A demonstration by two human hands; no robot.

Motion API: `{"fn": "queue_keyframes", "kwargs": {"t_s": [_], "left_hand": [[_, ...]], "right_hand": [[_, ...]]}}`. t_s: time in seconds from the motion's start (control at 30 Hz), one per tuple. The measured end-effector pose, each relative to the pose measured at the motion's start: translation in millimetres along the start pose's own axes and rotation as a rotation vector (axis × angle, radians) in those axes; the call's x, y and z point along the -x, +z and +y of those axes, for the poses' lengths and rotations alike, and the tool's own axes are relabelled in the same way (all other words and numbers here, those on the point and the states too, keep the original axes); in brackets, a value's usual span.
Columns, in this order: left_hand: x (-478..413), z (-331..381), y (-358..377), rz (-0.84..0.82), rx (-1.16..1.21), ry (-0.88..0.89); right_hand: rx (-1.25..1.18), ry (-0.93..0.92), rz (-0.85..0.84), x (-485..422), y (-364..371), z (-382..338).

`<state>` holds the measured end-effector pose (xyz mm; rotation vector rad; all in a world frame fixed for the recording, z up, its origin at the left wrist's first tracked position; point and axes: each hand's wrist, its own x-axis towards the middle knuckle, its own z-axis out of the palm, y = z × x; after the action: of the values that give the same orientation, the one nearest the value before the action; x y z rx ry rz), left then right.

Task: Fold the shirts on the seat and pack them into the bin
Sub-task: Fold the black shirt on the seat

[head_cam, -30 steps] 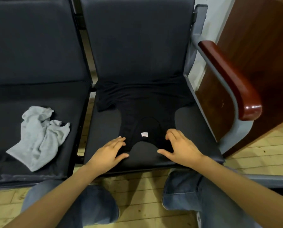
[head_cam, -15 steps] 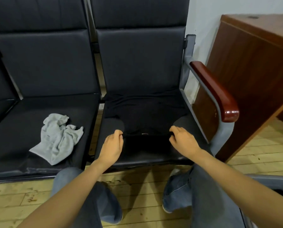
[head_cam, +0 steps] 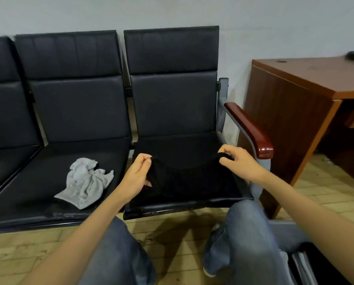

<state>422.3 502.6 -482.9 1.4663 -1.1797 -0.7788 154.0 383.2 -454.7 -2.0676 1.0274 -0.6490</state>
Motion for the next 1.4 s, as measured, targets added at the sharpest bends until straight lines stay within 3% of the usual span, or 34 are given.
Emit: {"fn": "queue_keyframes", "kwargs": {"t_s": [0.13, 0.27, 0.53, 0.83, 0.93, 1.07, 1.17, 1.23, 1.4], "left_hand": [[0.7, 7.8, -5.0, -0.037, 0.004, 0.001], [-28.8, 1.6, -12.0, -0.023, -0.148, -0.028], [-175.8, -35.3, -26.3, 0.172, -0.193, -0.163], [-332.0, -163.0, -6.3, 0.160, -0.420, -0.343], [-355.4, -200.3, -2.6, 0.135, -0.617, -0.295], [-351.8, -228.7, 3.5, 0.168, -0.837, -0.180], [-319.1, -224.9, 9.4, 0.211, -0.862, -0.006], [-285.9, -213.0, 15.9, 0.132, -0.864, 0.042], [-184.1, -185.7, 41.3, -0.147, -1.015, -0.043]], "right_hand": [[-0.076, 0.008, -0.002, -1.2, -7.3, -1.8], [-0.050, 0.086, 0.049, -31.6, -7.2, 4.0], [-0.136, 0.225, 0.128, -183.2, 8.4, 33.9], [0.001, 0.399, 0.053, -335.0, 79.0, 149.6], [0.148, 0.433, 0.062, -350.7, 99.5, 180.3], [0.247, 0.431, 0.090, -351.0, 119.1, 204.4], [0.287, 0.325, 0.164, -335.8, 120.4, 199.3], [0.302, 0.242, 0.181, -312.5, 117.9, 188.0], [0.488, -0.012, 0.022, -204.8, 136.7, 166.0]]}}
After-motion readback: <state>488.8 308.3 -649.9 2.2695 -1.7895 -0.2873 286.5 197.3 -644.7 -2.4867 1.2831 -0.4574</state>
